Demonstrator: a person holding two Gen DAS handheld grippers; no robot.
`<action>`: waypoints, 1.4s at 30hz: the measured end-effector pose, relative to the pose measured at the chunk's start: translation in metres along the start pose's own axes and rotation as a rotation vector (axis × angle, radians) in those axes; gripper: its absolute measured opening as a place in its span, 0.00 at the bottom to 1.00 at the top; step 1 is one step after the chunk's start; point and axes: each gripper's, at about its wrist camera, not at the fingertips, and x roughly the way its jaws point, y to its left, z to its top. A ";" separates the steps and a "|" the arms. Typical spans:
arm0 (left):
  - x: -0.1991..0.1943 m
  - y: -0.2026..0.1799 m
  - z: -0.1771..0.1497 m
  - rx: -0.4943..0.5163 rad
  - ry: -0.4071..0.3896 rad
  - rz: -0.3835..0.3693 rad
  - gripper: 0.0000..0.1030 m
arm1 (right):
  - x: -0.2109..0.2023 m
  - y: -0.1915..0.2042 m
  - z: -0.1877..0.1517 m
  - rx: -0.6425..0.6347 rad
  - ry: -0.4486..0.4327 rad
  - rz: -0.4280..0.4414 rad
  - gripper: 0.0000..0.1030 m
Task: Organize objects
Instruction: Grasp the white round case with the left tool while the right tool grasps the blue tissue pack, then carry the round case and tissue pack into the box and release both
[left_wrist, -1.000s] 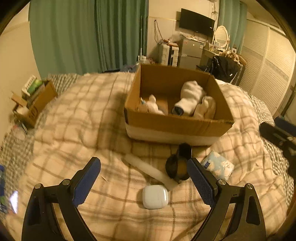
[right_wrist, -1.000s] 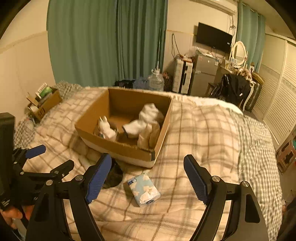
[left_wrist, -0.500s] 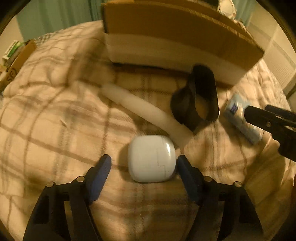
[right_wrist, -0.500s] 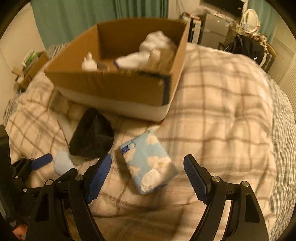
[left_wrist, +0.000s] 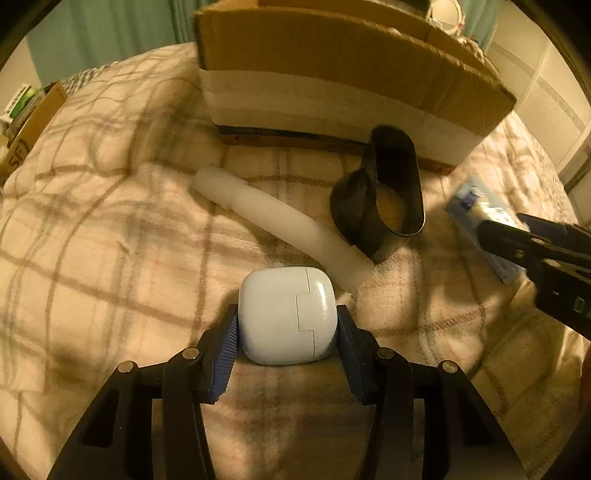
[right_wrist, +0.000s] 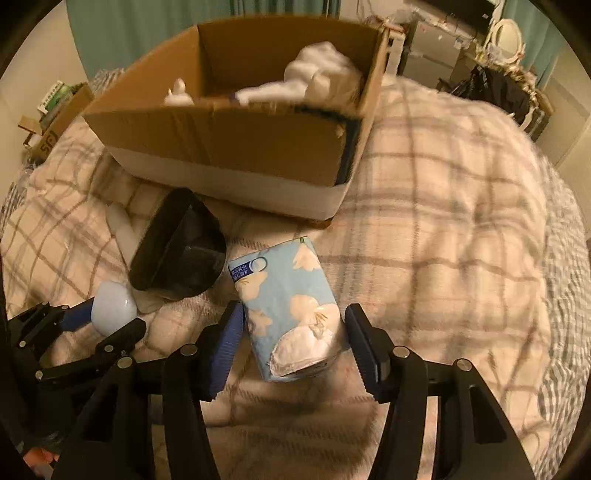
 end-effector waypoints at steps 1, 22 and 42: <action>-0.006 0.003 -0.002 -0.012 -0.008 -0.006 0.49 | -0.007 0.000 -0.001 0.002 -0.019 -0.003 0.54; -0.117 0.021 0.035 -0.030 -0.180 -0.065 0.49 | -0.148 0.022 -0.001 -0.008 -0.277 0.014 0.53; -0.137 -0.009 0.174 0.100 -0.357 -0.080 0.49 | -0.164 0.006 0.129 0.001 -0.420 0.049 0.53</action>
